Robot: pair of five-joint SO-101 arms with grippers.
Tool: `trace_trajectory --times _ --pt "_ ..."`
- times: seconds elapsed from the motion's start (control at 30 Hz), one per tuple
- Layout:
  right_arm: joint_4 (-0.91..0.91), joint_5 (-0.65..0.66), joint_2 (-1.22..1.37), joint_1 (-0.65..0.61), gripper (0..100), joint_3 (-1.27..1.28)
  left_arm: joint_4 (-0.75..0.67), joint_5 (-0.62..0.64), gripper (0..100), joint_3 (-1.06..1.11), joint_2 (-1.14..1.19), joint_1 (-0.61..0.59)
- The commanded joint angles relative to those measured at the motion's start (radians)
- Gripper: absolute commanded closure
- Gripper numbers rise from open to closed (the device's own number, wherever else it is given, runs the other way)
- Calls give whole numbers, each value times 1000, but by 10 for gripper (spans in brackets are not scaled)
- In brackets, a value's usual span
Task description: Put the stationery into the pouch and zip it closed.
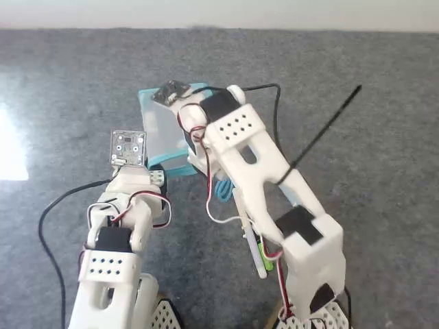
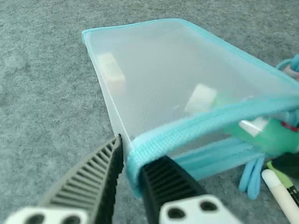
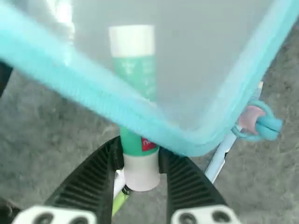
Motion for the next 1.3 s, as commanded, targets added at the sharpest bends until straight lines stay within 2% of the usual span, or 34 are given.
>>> trace_trajectory --times 0.0,0.13,0.3,0.47,0.73,0.87,1.0,1.13,1.27 --pt "27 -83 33 25 989 -169 -28 -3 989 -5 -17 0" --pt "10 -157 77 59 977 -319 -28 -3 989 -5 -17 0" --pt "4 -169 97 61 786 -397 -28 -3 989 -4 -17 0" --pt "-45 -150 90 27 790 -399 -28 -3 989 -4 -17 0" --pt "41 -117 -61 -18 791 -420 -28 -3 989 -4 -17 0" --pt "38 -114 -160 -94 792 -341 -28 -3 989 -4 -17 0" --pt "36 -83 -251 -99 792 -275 -28 -3 989 -4 -17 -5" --pt "42 -66 -381 18 793 -129 -28 -3 989 -7 -18 -8" --pt "-19 -25 -532 102 794 239 -23 2 989 -44 -18 -8"
